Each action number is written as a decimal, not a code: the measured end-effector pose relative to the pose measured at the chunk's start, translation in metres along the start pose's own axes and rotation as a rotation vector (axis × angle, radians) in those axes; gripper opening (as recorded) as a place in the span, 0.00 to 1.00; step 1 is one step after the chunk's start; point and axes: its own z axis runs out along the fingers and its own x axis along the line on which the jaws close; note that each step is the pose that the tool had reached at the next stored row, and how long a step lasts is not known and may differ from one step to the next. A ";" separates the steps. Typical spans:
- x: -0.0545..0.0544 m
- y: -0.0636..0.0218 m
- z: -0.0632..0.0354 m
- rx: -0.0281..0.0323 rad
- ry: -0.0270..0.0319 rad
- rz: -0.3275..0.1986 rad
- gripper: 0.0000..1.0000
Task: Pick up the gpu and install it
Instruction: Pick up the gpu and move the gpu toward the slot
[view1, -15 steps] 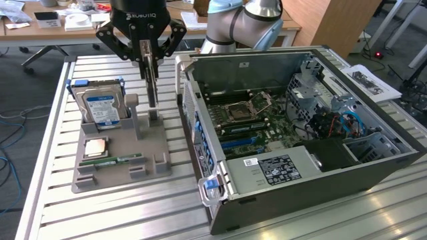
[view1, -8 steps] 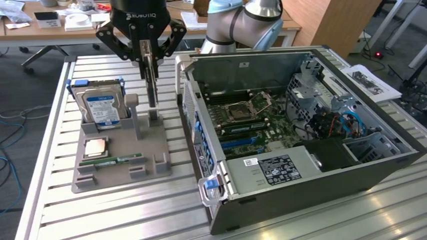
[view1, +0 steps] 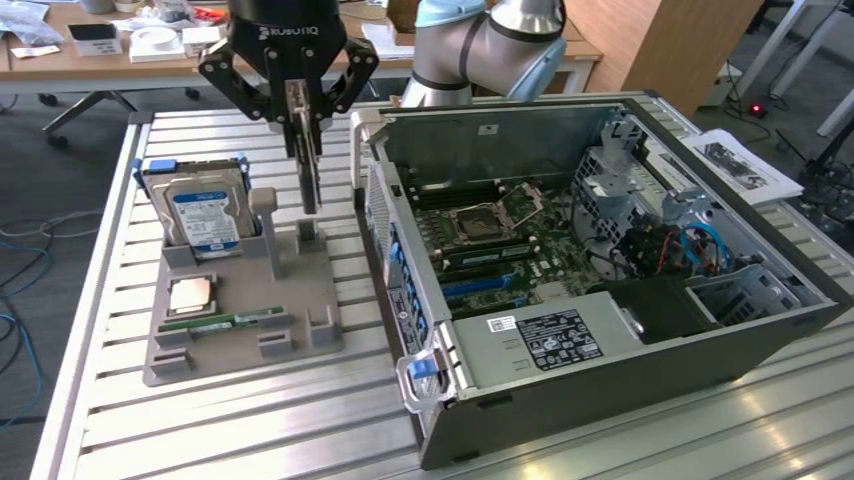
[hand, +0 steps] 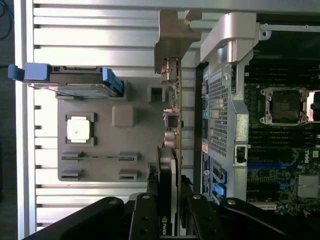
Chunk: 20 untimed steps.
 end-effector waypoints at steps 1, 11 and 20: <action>-0.001 0.0000 0.0001 -0.0001 0.0000 0.000 0.27; -0.015 0.0001 0.0004 -0.0001 0.0000 0.000 0.27; -0.031 0.0003 0.0007 -0.0001 0.0000 0.000 0.27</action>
